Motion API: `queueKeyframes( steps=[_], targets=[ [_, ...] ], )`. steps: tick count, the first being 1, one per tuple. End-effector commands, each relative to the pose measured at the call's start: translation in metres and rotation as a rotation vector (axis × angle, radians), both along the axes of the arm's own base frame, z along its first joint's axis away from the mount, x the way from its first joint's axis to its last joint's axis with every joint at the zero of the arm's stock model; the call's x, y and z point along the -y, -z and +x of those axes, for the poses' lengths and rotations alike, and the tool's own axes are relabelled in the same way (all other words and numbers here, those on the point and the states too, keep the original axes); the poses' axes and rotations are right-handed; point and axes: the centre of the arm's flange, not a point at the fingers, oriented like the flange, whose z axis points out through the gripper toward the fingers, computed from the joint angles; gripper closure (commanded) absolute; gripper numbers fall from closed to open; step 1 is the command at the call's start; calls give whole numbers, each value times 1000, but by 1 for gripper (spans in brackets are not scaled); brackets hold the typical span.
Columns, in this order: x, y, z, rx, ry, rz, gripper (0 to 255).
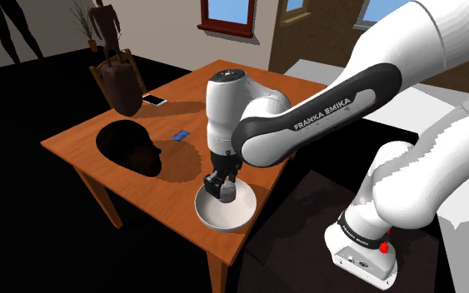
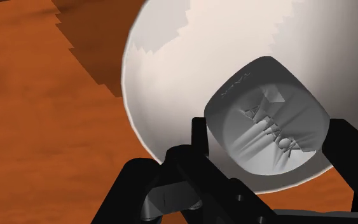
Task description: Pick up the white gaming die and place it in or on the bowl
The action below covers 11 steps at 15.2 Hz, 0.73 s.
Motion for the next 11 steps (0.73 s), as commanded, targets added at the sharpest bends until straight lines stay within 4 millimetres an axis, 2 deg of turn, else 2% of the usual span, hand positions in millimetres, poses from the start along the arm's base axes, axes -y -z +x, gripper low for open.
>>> queueKeyframes(
  steps=[1, 3, 11],
  targets=[
    [-1, 10, 0, 1, 0, 0, 255],
    [-1, 23, 0, 1, 0, 0, 255],
    [-1, 23, 0, 1, 0, 0, 255]
  ],
)
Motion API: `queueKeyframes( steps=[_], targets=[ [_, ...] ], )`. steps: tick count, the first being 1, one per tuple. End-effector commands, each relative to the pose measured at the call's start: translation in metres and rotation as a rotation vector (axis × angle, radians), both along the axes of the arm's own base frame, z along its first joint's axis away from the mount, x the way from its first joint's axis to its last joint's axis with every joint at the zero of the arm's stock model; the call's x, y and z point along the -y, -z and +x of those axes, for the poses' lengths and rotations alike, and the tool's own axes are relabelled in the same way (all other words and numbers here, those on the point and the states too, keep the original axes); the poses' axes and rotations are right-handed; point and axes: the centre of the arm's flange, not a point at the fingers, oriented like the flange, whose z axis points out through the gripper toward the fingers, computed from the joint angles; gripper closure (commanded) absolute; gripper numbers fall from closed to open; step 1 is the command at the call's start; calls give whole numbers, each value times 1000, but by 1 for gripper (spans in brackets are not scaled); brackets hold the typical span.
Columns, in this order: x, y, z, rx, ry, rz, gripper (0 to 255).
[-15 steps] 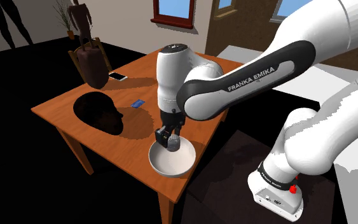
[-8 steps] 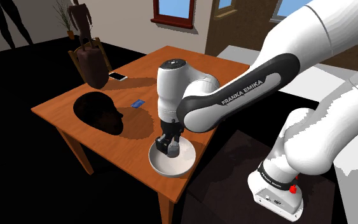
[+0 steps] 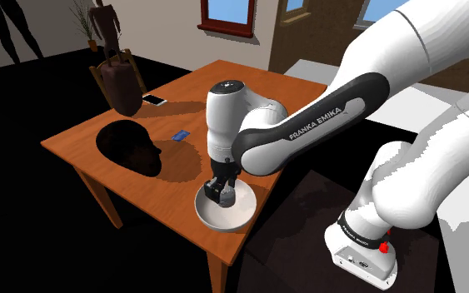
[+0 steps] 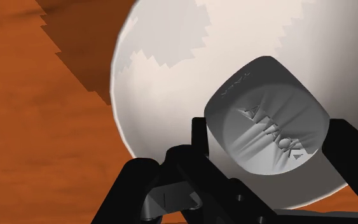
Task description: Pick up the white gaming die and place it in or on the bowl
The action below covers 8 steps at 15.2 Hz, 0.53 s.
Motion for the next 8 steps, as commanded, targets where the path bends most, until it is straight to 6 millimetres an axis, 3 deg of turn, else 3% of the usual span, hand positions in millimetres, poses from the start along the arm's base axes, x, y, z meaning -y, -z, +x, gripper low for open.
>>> queueKeyframes(
  steps=[1, 6, 8],
  targets=[
    [0, 0, 0, 0, 0, 0, 0],
    [0, 0, 0, 0, 0, 0, 0],
    [0, -26, 0, 0, 0, 0, 0]
  ],
)
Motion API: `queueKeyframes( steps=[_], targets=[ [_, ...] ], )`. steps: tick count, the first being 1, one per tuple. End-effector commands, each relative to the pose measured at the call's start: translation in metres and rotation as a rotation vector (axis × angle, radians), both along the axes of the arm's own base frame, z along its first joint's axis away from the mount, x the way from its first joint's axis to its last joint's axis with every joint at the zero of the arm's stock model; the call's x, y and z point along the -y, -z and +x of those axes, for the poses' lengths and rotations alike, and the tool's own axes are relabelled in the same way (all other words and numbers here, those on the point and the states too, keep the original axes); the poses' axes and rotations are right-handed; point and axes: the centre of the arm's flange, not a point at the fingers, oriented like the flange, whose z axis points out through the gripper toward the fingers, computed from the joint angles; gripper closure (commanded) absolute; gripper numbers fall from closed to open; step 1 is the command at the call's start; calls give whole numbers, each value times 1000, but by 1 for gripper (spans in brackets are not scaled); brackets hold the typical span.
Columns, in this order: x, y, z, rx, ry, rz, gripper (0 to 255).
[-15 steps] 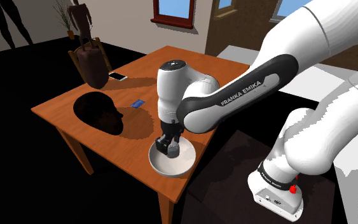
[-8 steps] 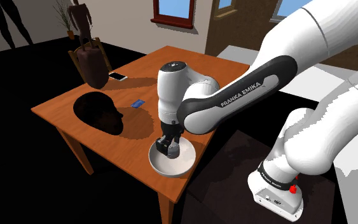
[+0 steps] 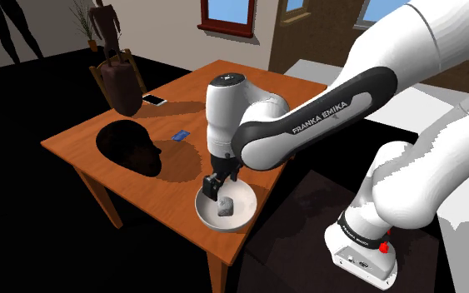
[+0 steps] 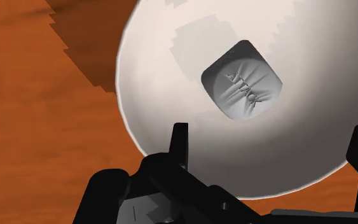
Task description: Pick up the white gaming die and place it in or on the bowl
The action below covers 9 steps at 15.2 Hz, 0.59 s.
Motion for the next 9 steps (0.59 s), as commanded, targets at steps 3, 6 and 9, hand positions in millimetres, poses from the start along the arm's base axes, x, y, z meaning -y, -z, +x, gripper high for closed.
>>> queueKeyframes(
  steps=[3, 6, 9],
  targets=[
    [0, -35, 0, -1, 0, -1, 0],
    [0, -35, 0, -1, 0, -1, 0],
    [0, -35, 0, -1, 0, -1, 0]
  ],
)
